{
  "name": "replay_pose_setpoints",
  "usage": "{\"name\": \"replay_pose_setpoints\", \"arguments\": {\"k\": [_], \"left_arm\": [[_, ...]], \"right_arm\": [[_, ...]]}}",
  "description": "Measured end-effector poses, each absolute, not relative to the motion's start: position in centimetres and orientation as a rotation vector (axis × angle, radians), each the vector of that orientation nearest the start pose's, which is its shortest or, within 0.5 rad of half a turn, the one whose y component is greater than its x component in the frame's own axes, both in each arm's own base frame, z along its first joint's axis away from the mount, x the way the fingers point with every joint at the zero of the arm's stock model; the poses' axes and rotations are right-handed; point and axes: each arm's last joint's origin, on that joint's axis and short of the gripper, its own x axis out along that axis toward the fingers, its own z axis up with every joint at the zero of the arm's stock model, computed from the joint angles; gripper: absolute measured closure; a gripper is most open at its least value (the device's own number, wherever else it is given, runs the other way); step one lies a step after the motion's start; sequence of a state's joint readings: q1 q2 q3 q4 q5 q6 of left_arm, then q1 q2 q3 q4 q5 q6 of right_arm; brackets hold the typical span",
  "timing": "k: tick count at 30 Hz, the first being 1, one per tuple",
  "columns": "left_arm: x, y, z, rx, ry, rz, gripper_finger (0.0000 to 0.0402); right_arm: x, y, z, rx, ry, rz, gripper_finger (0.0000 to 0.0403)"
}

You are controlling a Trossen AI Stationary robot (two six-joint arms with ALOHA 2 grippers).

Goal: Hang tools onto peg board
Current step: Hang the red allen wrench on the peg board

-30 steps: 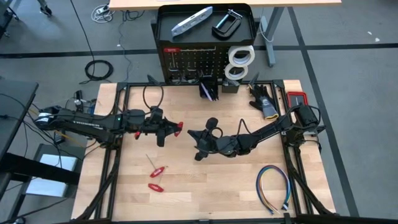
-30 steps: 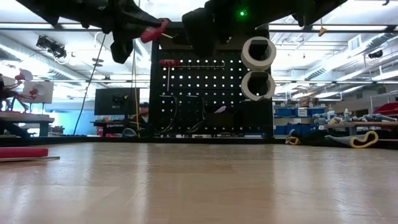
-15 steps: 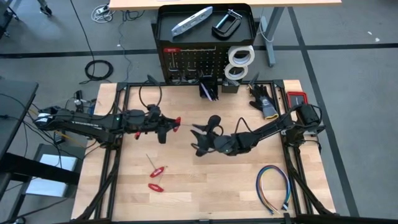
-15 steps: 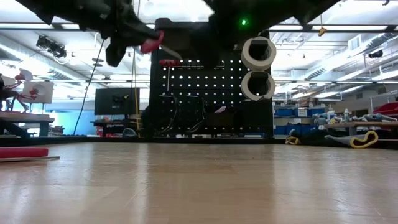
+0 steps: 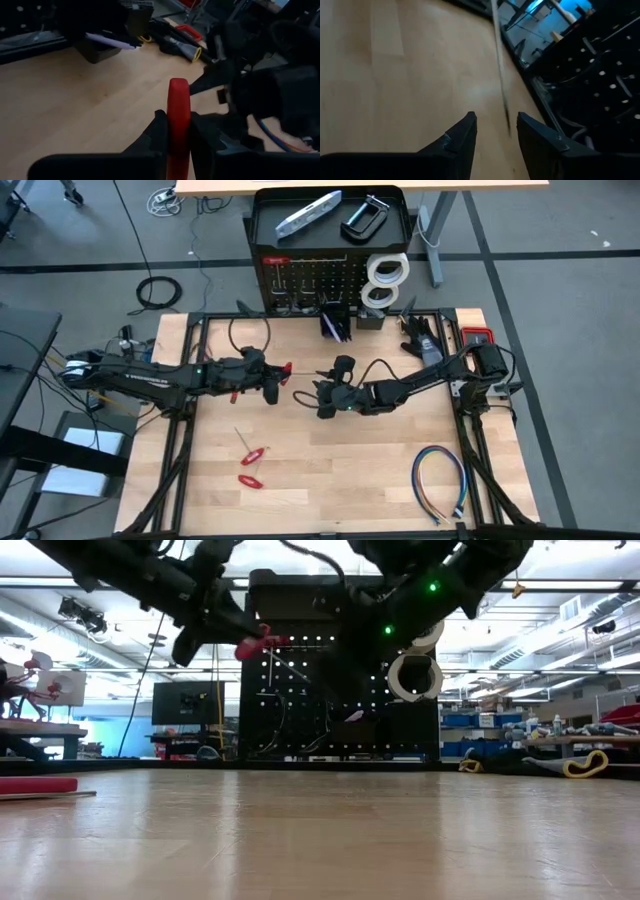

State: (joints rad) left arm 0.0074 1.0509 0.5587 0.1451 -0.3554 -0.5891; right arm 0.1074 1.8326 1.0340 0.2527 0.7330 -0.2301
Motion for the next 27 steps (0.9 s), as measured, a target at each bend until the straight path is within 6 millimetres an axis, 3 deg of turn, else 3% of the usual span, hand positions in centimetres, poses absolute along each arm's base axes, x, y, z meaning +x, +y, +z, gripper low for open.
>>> {"name": "replay_pose_setpoints", "arguments": {"k": [6, 14, 27], "left_arm": [[23.5, 1.3, 23.0, -0.521, 0.218, 0.452, 0.0353], [23.6, 1.8, 22.7, -0.520, 0.227, 0.481, 0.0353], [23.6, 1.7, 22.7, -0.540, 0.238, 0.451, 0.0353]], "right_arm": [[37.7, 1.9, 16.8, -0.476, 0.651, -0.544, 0.0253], [37.6, 1.8, 16.8, -0.486, 0.659, -0.573, 0.0257], [37.5, 1.3, 16.7, -0.463, 0.666, -0.591, 0.0338]]}}
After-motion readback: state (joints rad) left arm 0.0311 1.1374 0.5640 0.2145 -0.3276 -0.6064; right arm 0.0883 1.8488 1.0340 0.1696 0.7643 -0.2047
